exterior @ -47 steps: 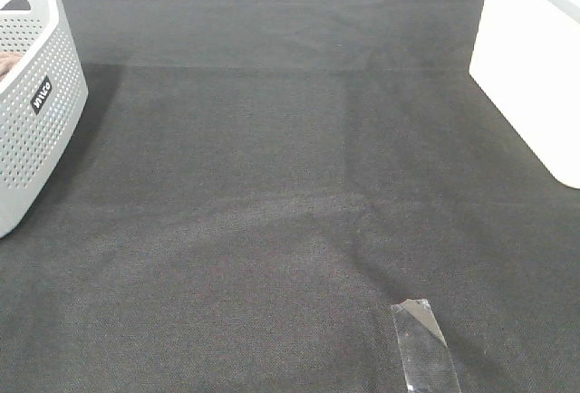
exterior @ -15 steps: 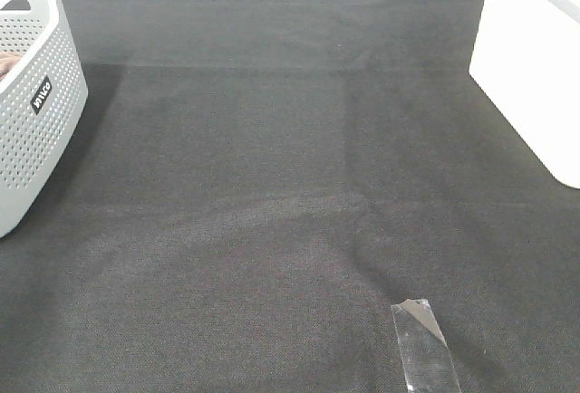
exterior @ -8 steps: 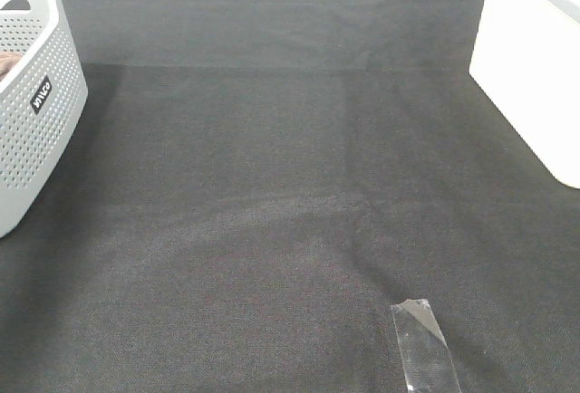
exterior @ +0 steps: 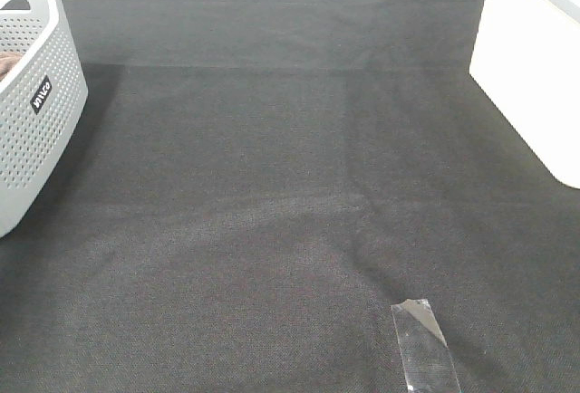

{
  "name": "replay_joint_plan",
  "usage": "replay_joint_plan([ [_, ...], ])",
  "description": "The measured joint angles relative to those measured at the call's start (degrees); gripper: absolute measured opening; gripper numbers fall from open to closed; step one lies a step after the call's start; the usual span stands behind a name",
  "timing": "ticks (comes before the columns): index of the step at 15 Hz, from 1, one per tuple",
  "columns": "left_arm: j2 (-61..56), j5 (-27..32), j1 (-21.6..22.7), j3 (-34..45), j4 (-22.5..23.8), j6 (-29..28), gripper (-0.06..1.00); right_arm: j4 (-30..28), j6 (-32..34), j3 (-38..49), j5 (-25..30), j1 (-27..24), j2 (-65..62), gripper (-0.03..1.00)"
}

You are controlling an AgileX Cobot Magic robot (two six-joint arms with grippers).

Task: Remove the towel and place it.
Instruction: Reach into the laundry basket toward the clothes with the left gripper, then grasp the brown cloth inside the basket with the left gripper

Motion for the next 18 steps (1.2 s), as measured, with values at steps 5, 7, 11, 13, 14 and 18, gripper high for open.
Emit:
replay_joint_plan([
  [5, 9.3, 0.1, 0.3, -7.0, -0.2, 5.8, 0.93, 0.0, 0.0, 0.0, 0.0, 0.0, 0.0, 0.65],
  [7, 10.1, 1.1, 0.5, -7.2, -0.7, 6.6, 0.86, 0.1, 0.0, 0.0, 0.0, 0.0, 0.0, 0.65],
  [11, 10.1, 2.9, 1.8, -7.3, -1.9, 5.8, 0.51, 0.1, 0.0, 0.0, 0.0, 0.0, 0.0, 0.65],
  [13, 10.1, 2.6, 2.5, -7.3, -3.2, 0.1, 0.12, 0.1, 0.0, 0.0, 0.0, 0.0, 0.0, 0.65],
  [14, 10.1, 2.6, 2.5, -7.3, -3.2, 0.1, 0.12, 0.1, 0.0, 0.0, 0.0, 0.0, 0.0, 0.65],
  [18, 10.1, 2.7, 2.5, -7.3, -5.2, -4.4, 0.05, 0.1, 0.0, 0.0, 0.0, 0.0, 0.0, 0.65],
])
